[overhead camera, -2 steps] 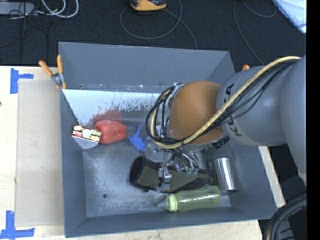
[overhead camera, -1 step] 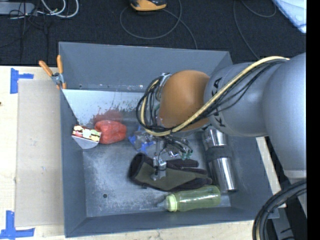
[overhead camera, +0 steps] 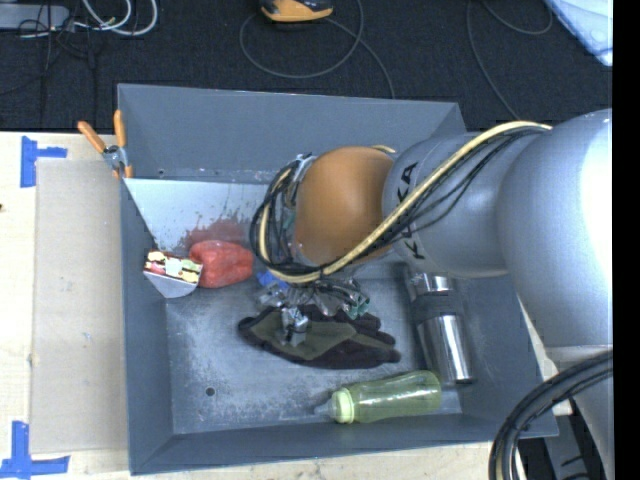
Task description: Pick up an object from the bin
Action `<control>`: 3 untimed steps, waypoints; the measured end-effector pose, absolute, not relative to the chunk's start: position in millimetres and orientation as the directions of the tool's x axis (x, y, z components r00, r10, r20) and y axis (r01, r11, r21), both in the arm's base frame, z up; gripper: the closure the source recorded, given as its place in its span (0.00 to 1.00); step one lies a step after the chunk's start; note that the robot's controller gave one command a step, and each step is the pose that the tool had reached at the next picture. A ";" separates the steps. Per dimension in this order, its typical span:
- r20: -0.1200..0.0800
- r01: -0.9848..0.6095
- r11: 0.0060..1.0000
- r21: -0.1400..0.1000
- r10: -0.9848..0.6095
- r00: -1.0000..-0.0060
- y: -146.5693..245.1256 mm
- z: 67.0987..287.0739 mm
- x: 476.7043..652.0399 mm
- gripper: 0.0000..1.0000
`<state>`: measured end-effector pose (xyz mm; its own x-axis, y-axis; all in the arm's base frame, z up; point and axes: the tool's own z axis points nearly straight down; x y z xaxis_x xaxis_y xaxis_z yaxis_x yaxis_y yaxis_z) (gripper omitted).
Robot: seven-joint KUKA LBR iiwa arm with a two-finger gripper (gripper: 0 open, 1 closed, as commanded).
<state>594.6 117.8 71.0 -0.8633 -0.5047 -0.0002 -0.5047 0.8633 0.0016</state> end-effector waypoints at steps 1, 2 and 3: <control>0.000 -0.504 0.864 0.002 -0.504 -0.864 117.8 71.0 594.6 1.00; 0.006 -0.508 0.861 0.004 -0.508 -0.861 116.9 119.1 593.6 1.00; -0.004 -0.513 0.858 0.000 -0.513 -0.858 114.8 166.8 598.3 0.00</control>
Offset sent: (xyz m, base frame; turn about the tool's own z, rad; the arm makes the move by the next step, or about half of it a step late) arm 0.0029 -0.0031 0.1265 -0.0108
